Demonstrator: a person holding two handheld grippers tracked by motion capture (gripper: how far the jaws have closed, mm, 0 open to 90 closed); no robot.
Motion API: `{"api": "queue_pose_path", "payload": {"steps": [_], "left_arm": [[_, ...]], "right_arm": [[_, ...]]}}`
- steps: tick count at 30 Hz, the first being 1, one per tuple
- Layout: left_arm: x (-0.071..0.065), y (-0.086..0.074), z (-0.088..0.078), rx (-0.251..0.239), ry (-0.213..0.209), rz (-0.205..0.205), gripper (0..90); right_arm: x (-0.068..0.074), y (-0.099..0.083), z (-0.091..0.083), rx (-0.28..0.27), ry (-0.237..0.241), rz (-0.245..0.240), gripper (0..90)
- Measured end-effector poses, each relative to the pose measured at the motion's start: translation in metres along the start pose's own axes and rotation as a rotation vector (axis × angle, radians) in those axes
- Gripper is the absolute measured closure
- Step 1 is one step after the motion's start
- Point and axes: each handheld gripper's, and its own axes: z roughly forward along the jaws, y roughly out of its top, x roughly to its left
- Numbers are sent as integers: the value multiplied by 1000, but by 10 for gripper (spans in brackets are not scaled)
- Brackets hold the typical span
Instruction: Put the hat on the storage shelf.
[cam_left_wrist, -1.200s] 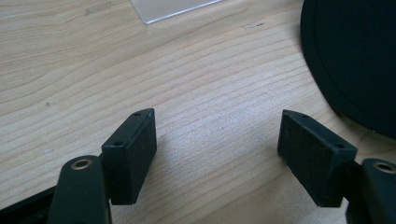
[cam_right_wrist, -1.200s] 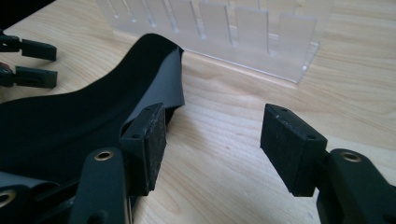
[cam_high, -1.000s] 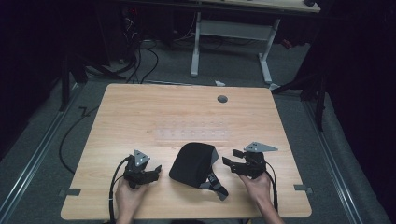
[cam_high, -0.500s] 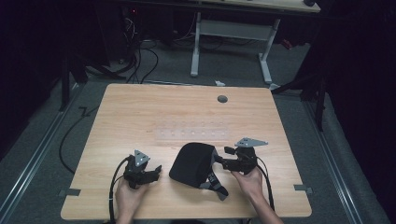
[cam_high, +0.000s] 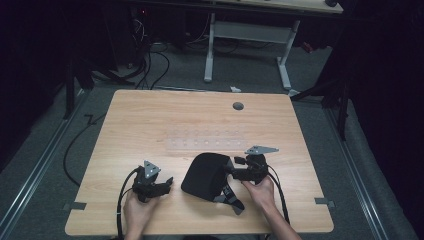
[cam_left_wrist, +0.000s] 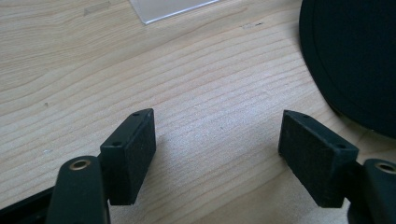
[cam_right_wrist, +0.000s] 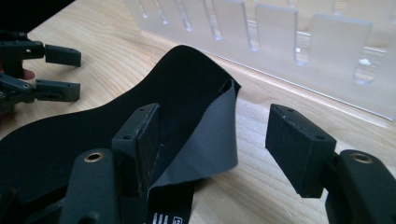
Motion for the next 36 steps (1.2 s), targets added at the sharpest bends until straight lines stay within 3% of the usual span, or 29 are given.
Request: {"api": "queue_pose_path", "payload": {"steps": [18,36], "left_arm": [[-1,-1,0,7,-9,8,268],[-1,-1,-1,7,-12,9,268]], "right_arm": [[7,5,29,47,45,-34,385],[3,0,40,98,103,-6,508]]}}
